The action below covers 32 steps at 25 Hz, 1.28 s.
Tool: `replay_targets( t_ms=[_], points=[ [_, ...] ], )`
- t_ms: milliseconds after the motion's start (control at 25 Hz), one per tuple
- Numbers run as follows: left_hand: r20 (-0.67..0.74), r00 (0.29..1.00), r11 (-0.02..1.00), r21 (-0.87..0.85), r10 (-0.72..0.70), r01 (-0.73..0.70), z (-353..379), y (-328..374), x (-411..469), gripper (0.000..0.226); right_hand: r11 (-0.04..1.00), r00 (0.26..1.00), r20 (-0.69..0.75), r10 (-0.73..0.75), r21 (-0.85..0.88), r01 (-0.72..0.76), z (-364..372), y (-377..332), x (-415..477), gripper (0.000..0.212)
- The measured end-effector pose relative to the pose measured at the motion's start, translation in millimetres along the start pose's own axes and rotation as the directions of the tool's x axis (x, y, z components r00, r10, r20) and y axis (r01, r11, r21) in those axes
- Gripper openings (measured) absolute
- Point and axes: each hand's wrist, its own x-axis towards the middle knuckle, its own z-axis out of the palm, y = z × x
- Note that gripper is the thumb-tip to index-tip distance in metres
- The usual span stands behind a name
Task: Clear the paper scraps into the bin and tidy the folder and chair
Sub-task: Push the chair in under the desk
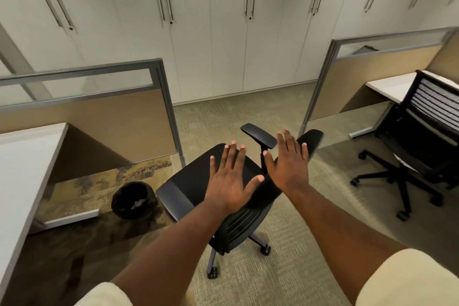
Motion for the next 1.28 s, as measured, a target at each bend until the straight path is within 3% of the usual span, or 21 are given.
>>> replay_targets(
  t_ms=[160, 280, 440, 520, 680, 1000, 1280],
  points=[
    [0.241, 0.970, 0.995, -0.100, 0.034, -0.010, 40, 59, 13, 0.095, 1.000, 0.994, 0.107, -0.005, -0.024, 0.007, -5, 58, 1, 0.061],
    [0.436, 0.899, 0.997, -0.038, -0.043, 0.066, 66, 89, 18, 0.094, 1.000, 0.969, 0.247, -0.025, -0.004, 0.027, 3, 92, -2, 0.053],
    [0.352, 0.899, 0.965, 0.080, -0.261, 0.249, 71, 97, 25, 0.071, 0.994, 0.957, 0.273, -0.097, 0.069, 0.081, 13, 111, 1, 0.050],
    [0.322, 0.912, 0.967, 0.070, -0.255, 0.246, 70, 97, 23, 0.054, 0.990, 0.949, 0.287, -0.130, 0.092, 0.108, 17, 112, 8, 0.048],
    [0.315, 0.911, 0.964, 0.113, -0.265, 0.242, 68, 93, 6, 0.041, 0.979, 0.926, 0.321, -0.200, 0.093, 0.179, 30, 100, 15, 0.044],
    [0.293, 0.903, 0.943, 0.204, -0.315, 0.263, 50, 56, -17, 0.038, 0.962, 0.965, 0.077, -0.251, 0.134, 0.239, 53, 53, -2, 0.042],
    [0.271, 0.889, 0.921, 0.237, -0.369, 0.310, 48, 57, -31, 0.034, 0.935, 0.934, 0.087, -0.348, 0.099, 0.339, 55, 45, -2, 0.040]
  ],
)
